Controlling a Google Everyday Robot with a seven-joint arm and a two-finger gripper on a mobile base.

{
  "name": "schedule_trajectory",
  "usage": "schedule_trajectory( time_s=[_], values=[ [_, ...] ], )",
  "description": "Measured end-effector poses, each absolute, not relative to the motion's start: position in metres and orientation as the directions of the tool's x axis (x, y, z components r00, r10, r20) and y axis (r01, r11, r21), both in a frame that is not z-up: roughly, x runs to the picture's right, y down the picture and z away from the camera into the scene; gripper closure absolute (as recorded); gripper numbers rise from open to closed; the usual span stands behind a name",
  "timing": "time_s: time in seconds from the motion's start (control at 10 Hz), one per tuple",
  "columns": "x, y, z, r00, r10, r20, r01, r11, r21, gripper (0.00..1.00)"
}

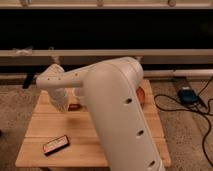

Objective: Place the pepper on the white sponge

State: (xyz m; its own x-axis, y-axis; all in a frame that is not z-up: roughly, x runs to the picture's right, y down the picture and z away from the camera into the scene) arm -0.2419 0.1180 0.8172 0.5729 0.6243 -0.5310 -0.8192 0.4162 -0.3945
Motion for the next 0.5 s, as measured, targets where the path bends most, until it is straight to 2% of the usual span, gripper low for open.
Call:
schedule_trajectory(
  time_s=[0.5],
  values=[
    [-0.260,0.105,0.824,0.680,0.563,-0.470,-0.732,0.479,-0.485,0.20]
  ],
)
